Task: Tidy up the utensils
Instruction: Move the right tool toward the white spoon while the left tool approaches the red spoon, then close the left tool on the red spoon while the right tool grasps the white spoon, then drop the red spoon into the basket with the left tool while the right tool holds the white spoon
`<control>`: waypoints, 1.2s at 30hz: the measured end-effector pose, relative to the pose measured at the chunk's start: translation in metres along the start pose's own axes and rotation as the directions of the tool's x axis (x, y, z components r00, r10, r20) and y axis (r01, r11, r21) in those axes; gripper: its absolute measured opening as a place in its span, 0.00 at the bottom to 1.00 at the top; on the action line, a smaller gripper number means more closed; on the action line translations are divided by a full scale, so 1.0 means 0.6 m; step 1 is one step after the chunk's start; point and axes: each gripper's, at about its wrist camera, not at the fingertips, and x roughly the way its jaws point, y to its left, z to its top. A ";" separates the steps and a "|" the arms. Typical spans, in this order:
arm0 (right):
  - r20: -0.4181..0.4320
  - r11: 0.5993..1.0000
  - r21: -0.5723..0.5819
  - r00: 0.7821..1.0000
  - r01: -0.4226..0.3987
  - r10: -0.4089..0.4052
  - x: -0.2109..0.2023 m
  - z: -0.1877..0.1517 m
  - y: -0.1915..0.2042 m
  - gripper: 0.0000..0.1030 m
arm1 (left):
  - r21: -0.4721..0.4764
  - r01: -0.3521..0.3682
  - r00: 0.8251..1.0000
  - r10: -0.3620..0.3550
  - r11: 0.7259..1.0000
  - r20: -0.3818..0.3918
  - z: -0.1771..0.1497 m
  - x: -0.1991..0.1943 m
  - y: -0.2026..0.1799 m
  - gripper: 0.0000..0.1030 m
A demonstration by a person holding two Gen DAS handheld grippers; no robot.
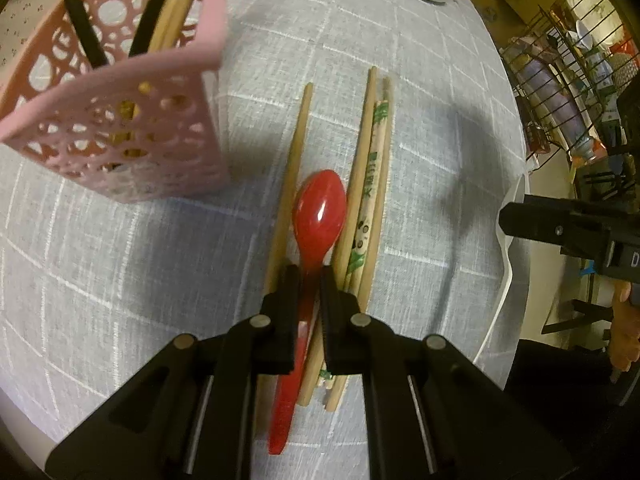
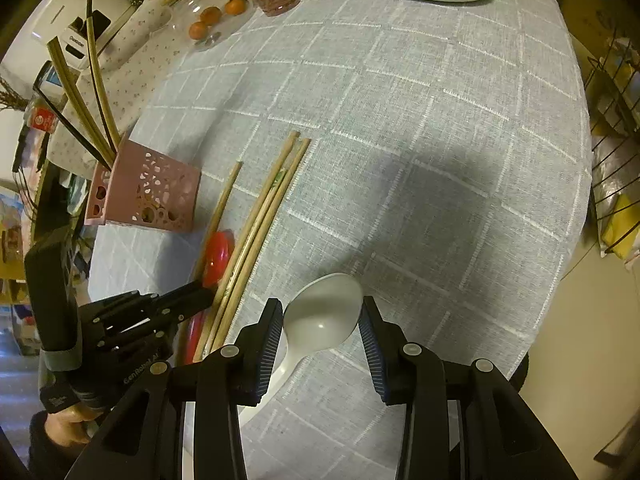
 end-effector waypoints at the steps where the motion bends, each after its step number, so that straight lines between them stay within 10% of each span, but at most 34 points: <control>1: 0.005 1.000 -0.003 1.000 0.002 -0.002 -0.003 -0.001 0.001 0.39 | 0.007 -0.002 1.000 0.002 1.000 0.005 0.000 -0.004 -0.003 0.08; 12: 0.124 0.996 -0.074 0.992 0.041 -0.031 -0.061 -0.010 0.034 0.39 | 0.081 0.031 0.978 -0.048 0.996 0.205 -0.028 -0.125 -0.018 0.08; 19: 0.215 0.990 -0.131 0.976 0.056 -0.027 -0.103 -0.022 0.075 0.39 | 0.089 0.052 0.919 -0.082 0.995 0.384 -0.036 -0.203 0.001 0.08; 28: 0.243 0.987 -0.149 0.970 0.054 -0.016 -0.112 -0.020 0.099 0.39 | 0.050 -0.013 0.777 -0.021 0.999 0.629 -0.027 -0.282 0.024 0.08; 36: 0.258 0.990 -0.132 0.966 0.055 -0.019 -0.115 -0.008 0.102 0.39 | -0.008 -0.114 0.589 0.074 0.994 0.805 0.007 -0.300 0.021 0.08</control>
